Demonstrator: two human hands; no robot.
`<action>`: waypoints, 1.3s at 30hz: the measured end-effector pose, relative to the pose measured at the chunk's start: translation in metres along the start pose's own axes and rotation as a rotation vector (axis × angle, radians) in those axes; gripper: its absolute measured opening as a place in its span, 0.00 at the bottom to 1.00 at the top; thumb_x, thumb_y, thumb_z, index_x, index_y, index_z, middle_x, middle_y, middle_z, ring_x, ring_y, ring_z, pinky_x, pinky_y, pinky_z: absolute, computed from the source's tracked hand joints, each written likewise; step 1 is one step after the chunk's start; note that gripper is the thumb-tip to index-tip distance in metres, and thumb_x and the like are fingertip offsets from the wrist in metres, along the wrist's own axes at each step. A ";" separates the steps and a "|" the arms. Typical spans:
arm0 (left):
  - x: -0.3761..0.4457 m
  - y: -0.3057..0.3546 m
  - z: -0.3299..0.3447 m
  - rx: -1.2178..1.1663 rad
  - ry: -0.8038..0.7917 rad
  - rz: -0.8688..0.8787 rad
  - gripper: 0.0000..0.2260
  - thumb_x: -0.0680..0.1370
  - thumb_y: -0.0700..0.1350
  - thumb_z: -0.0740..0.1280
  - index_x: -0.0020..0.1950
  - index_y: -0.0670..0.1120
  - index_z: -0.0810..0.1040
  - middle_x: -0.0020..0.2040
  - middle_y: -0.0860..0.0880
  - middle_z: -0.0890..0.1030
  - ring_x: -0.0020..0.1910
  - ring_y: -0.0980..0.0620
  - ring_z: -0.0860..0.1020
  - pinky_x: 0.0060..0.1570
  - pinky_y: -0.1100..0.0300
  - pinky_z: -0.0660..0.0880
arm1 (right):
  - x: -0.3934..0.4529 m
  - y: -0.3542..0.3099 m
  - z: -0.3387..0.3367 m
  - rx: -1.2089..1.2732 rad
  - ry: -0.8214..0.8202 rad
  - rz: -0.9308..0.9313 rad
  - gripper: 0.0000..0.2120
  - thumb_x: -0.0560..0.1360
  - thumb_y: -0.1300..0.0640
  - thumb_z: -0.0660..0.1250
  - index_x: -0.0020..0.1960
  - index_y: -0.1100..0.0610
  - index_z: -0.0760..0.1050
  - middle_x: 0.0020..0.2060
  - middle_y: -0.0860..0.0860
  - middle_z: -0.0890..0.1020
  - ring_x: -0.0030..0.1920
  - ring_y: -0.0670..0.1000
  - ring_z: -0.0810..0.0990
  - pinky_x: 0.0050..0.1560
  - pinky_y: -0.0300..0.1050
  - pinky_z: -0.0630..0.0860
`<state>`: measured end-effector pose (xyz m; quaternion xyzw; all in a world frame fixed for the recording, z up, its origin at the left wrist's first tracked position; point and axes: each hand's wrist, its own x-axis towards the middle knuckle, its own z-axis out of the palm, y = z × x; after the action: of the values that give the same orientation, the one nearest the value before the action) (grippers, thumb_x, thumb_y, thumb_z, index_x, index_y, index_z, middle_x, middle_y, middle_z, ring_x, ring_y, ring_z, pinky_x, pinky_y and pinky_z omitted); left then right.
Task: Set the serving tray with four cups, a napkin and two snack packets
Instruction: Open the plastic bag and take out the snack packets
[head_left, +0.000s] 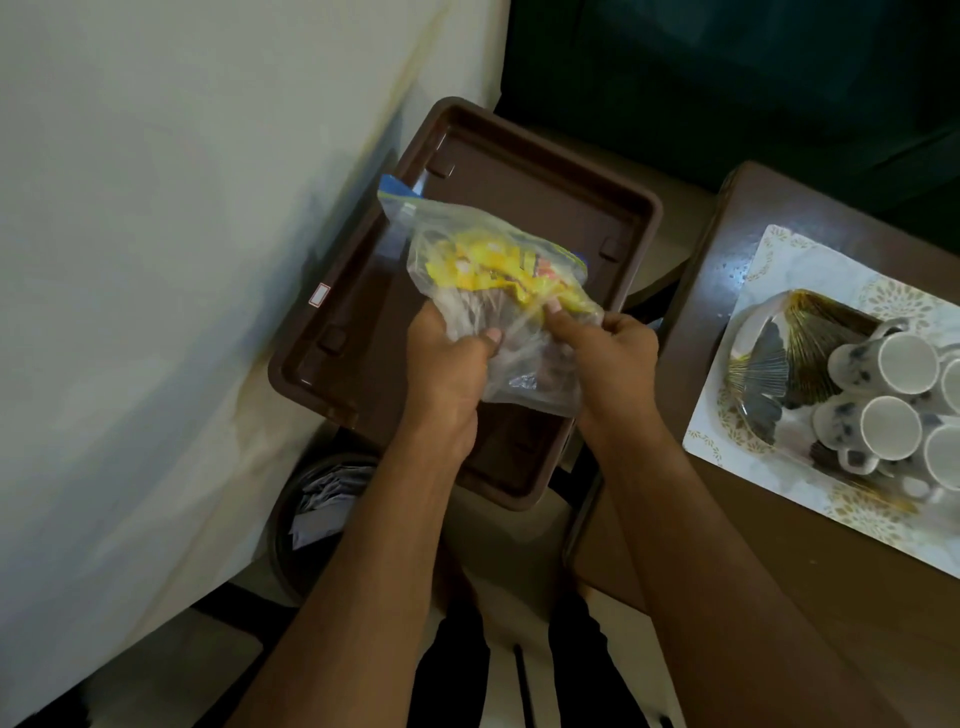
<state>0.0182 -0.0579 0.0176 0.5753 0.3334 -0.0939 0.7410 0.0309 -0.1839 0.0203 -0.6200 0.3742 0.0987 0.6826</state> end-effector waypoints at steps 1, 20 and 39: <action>0.000 0.000 0.000 -0.007 -0.023 0.011 0.21 0.78 0.26 0.66 0.61 0.50 0.81 0.56 0.48 0.88 0.56 0.48 0.87 0.56 0.45 0.85 | -0.001 0.000 0.000 -0.011 -0.011 -0.011 0.18 0.75 0.57 0.79 0.55 0.70 0.80 0.50 0.66 0.87 0.50 0.64 0.89 0.52 0.66 0.85; -0.001 0.005 -0.013 -0.219 0.047 0.076 0.21 0.72 0.28 0.76 0.64 0.38 0.81 0.58 0.41 0.87 0.58 0.41 0.86 0.58 0.35 0.83 | -0.001 -0.010 -0.005 0.085 -0.059 -0.200 0.11 0.71 0.64 0.76 0.52 0.65 0.80 0.45 0.58 0.87 0.50 0.63 0.88 0.54 0.63 0.86; 0.007 0.013 -0.036 0.186 0.434 0.887 0.08 0.77 0.48 0.78 0.48 0.62 0.85 0.63 0.52 0.79 0.61 0.61 0.79 0.57 0.67 0.77 | -0.009 -0.037 -0.008 -0.046 0.127 -0.725 0.20 0.76 0.63 0.76 0.65 0.64 0.74 0.49 0.52 0.83 0.47 0.50 0.85 0.49 0.43 0.84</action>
<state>0.0167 -0.0192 0.0198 0.7315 0.1931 0.3226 0.5688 0.0432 -0.1962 0.0552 -0.7322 0.1694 -0.1801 0.6346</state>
